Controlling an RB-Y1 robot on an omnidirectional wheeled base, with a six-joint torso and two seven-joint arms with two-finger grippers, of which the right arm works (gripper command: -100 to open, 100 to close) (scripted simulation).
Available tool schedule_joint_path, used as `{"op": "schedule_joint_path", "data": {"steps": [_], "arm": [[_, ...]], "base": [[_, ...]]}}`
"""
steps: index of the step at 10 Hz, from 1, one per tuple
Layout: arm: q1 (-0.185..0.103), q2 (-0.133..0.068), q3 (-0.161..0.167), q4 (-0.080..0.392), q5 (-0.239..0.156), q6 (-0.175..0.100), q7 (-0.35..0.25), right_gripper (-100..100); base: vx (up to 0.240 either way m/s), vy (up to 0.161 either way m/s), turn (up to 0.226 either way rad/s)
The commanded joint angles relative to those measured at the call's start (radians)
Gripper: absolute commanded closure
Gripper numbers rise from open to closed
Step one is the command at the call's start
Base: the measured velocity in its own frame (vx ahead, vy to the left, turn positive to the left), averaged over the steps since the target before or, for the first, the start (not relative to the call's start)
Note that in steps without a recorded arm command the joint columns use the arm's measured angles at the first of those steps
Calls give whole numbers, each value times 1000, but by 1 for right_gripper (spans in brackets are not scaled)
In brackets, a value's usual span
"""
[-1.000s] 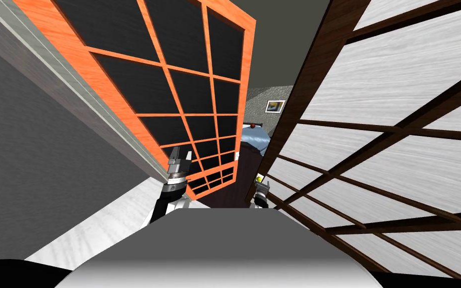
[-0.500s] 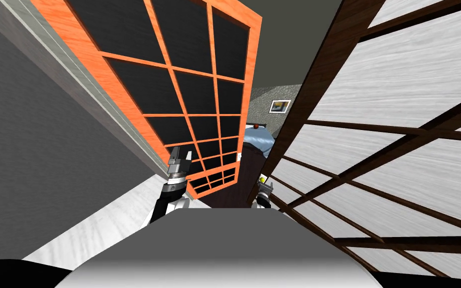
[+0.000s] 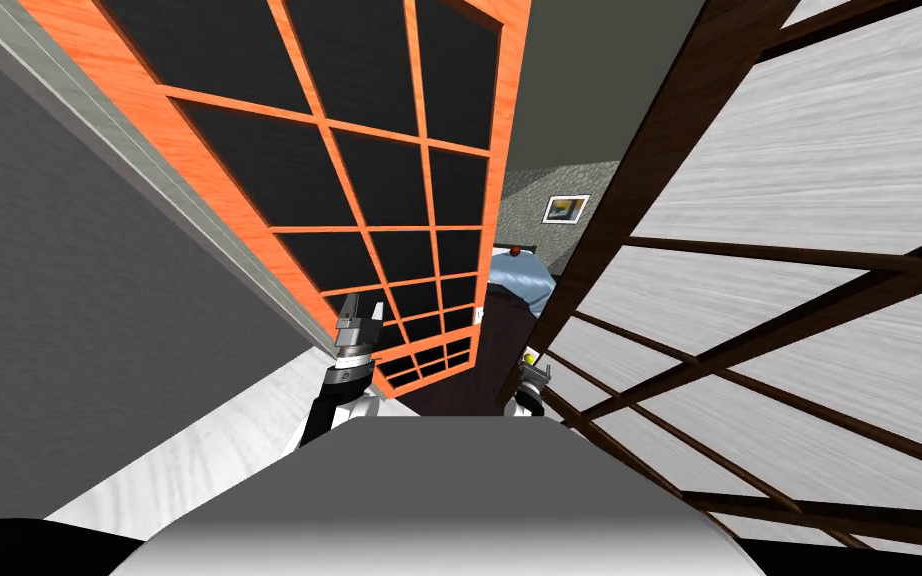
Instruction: Push the door open
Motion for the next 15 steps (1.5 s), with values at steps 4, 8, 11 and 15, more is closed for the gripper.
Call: {"op": "schedule_joint_path", "data": {"steps": [4,8,11,15], "arm": [[-3,-29,-59,21,-21,-27,9,100],[-18,-32,-110,29,-48,-46,19,100],[-18,-32,-114,29,-48,-46,19,100],[-33,-34,-170,49,-76,-67,30,100]], "base": [[42,-34,103],[22,-17,79],[32,-32,23],[22,-19,88]]}}
